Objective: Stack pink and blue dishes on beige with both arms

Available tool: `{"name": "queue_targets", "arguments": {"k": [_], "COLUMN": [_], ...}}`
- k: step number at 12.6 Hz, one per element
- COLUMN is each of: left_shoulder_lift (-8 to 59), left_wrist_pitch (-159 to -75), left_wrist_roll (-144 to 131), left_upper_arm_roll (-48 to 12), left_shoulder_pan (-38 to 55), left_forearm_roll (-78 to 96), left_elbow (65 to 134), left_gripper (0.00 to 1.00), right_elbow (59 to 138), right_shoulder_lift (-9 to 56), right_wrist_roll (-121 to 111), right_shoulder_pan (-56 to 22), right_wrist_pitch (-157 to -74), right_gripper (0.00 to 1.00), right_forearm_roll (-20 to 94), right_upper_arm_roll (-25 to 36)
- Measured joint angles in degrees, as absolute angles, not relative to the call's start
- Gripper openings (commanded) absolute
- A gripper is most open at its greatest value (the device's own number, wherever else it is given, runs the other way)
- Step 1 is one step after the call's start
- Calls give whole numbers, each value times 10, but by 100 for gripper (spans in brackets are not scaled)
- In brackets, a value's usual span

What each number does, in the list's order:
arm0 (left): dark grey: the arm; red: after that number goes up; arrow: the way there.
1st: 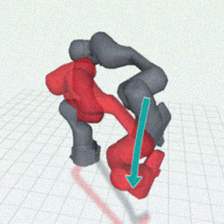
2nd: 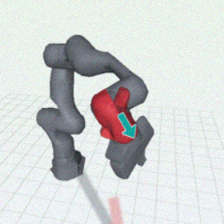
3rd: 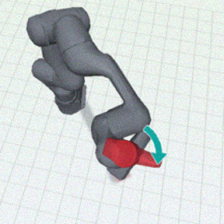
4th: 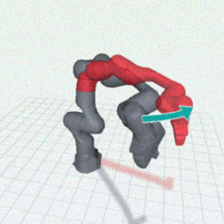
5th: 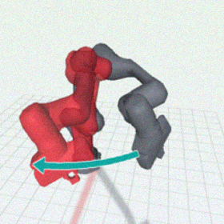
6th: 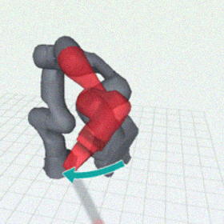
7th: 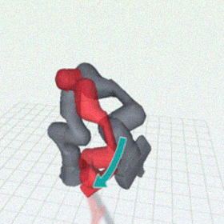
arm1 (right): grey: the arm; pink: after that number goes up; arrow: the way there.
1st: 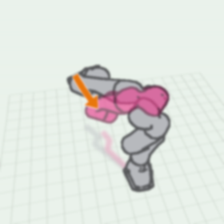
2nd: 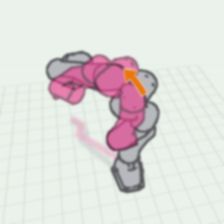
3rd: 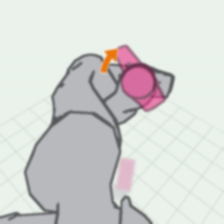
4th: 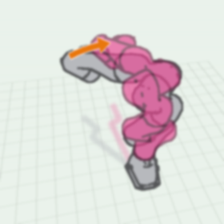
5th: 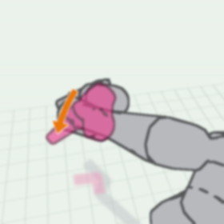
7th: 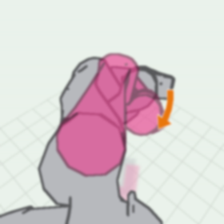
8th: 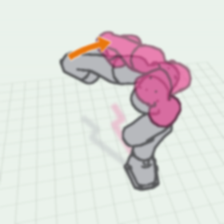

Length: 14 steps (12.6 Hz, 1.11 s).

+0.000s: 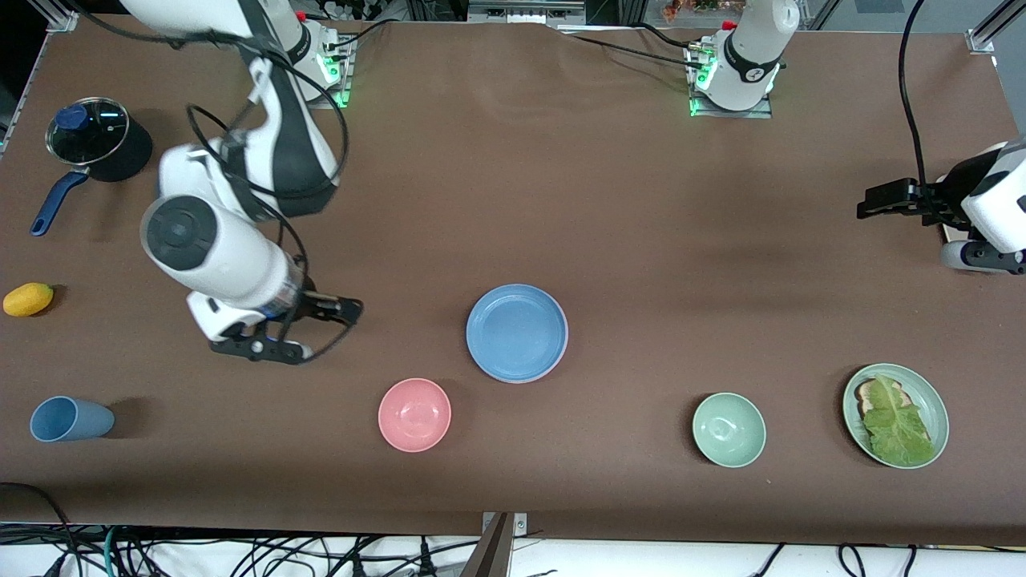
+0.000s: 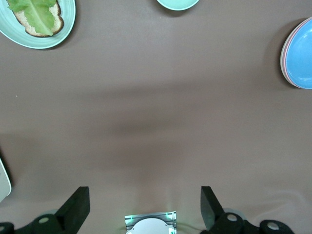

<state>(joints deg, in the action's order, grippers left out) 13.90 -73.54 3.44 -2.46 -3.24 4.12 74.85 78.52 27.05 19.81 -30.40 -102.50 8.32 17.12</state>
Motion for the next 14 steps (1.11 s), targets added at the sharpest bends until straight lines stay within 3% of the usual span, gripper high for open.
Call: {"name": "queue_targets", "arguments": {"k": [4,10,14], "left_shoulder_lift": [138,118,69], "left_wrist_pitch": [-712,-706,-737], "left_wrist_roll": [8,-32,-32], "left_upper_arm_roll": [-32,-38,-42], "left_shoulder_pan": [-32,-34,-38], "left_forearm_roll": [41,41,41], "left_elbow": [747,750,814], "left_gripper": [100,100,100], "right_elbow": [815,871,893], "right_shoulder_lift": [182,74,35], "right_wrist_roll": [130,84,60], "right_shoulder_pan": [-296,-106,-77], "right_wrist_pitch": [-935,-882,-865], "right_gripper": [100,100,100], "right_forearm_roll": [82,15,12], "right_upper_arm_roll": [203,33,12]}}
